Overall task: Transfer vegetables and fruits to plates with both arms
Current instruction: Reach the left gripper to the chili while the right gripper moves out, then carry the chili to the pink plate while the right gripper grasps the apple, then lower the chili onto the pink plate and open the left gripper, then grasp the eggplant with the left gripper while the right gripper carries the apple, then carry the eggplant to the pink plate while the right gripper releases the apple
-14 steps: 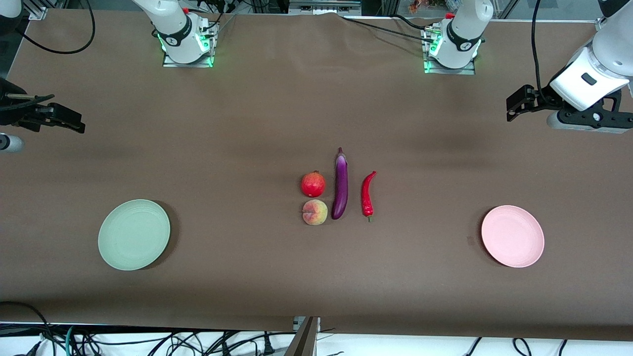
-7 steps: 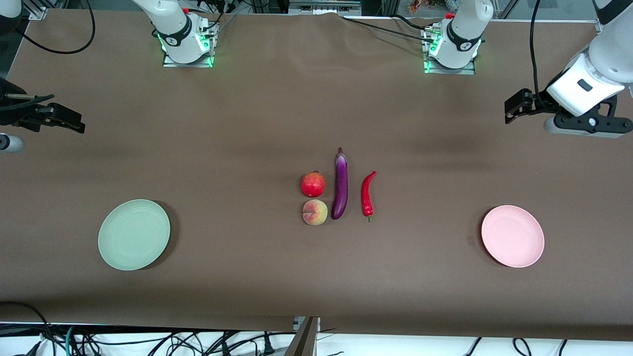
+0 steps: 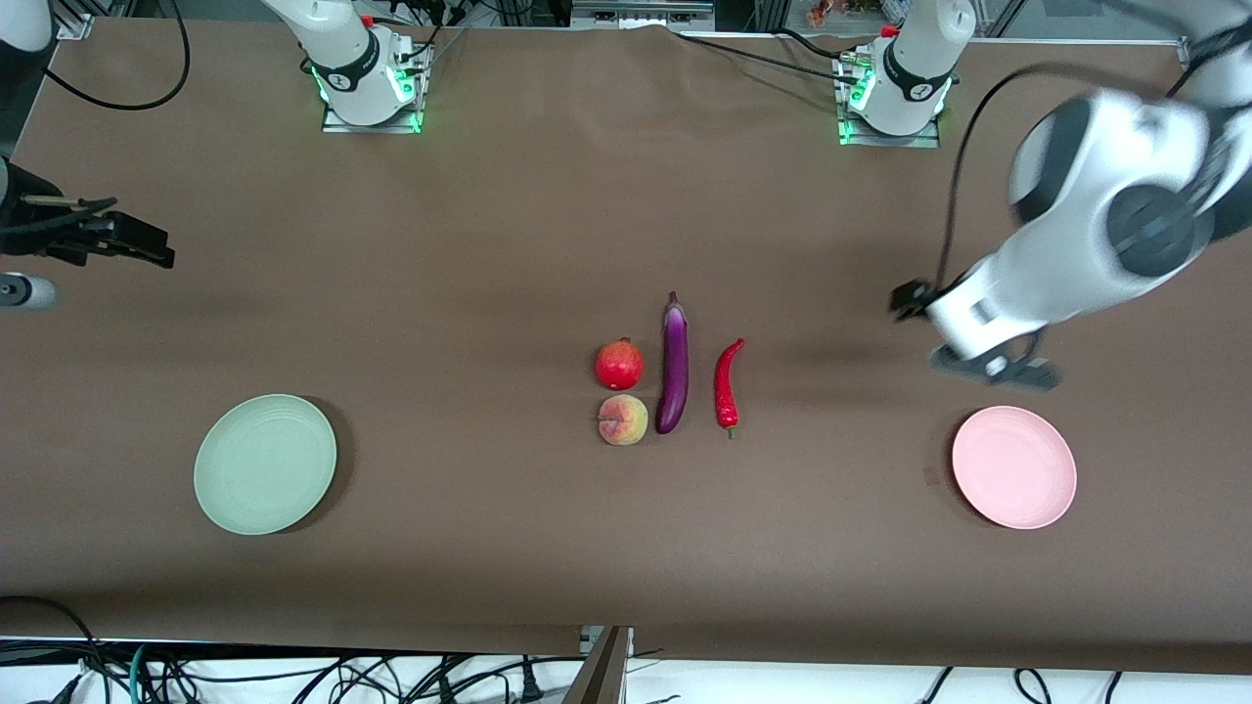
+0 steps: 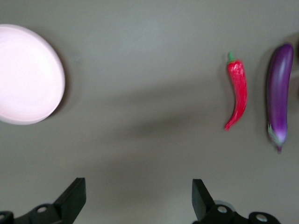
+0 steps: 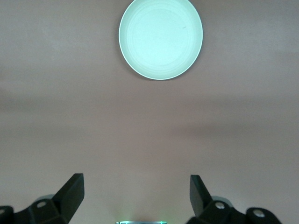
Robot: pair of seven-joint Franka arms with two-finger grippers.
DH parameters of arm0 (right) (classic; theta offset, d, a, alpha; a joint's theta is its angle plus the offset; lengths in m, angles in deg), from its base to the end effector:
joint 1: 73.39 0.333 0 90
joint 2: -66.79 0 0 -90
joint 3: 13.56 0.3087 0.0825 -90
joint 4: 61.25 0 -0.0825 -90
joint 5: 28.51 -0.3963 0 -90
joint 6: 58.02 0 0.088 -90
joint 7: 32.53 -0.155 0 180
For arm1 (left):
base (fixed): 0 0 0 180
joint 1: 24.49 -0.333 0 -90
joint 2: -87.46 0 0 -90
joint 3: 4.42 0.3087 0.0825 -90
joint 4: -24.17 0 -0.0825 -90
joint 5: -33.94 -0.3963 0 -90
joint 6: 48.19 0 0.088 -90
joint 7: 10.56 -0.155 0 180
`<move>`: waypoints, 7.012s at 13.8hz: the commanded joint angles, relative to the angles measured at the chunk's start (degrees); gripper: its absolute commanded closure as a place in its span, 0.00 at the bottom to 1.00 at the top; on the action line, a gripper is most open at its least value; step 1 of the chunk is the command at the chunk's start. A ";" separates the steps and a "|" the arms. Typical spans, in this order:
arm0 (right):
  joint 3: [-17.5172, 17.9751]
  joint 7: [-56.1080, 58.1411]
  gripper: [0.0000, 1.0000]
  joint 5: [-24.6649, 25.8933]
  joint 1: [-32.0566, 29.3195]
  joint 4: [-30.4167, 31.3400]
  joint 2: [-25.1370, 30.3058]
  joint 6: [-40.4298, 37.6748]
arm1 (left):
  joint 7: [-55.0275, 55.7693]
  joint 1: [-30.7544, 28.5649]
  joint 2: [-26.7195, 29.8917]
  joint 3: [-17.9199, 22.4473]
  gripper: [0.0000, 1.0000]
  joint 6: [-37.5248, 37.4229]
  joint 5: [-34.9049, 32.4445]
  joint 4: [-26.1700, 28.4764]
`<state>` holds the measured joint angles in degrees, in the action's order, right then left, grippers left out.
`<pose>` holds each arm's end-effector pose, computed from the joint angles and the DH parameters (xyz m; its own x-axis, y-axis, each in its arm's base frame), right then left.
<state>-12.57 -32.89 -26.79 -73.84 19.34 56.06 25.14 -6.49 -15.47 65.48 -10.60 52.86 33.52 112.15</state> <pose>0.6018 -0.0001 0.5284 0.9899 -0.0004 -0.1417 0.0036 -0.9996 0.0277 0.6345 -0.1647 0.3651 0.9696 -0.1898 -0.1547 -0.1886 -0.9818 0.0225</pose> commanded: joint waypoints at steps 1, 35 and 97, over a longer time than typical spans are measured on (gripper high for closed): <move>0.68 0.71 0.00 0.39 1.24 0.45 -1.04 1.21 | 5.58 4.31 -6.13 0.46 0.00 5.53 0.77 -4.04; 1.91 -28.21 0.00 -15.34 34.55 0.27 -35.14 48.67 | 5.42 -8.66 -16.42 3.62 0.89 12.06 -15.58 -6.41; -17.60 16.21 0.00 -12.70 17.14 -4.73 -33.65 31.64 | 19.49 -8.03 -15.11 -15.63 0.87 6.71 -13.01 -9.14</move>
<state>-30.27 -12.22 -39.22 -60.27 14.83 19.77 59.80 13.65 -19.16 48.91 -26.01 62.84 23.25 103.62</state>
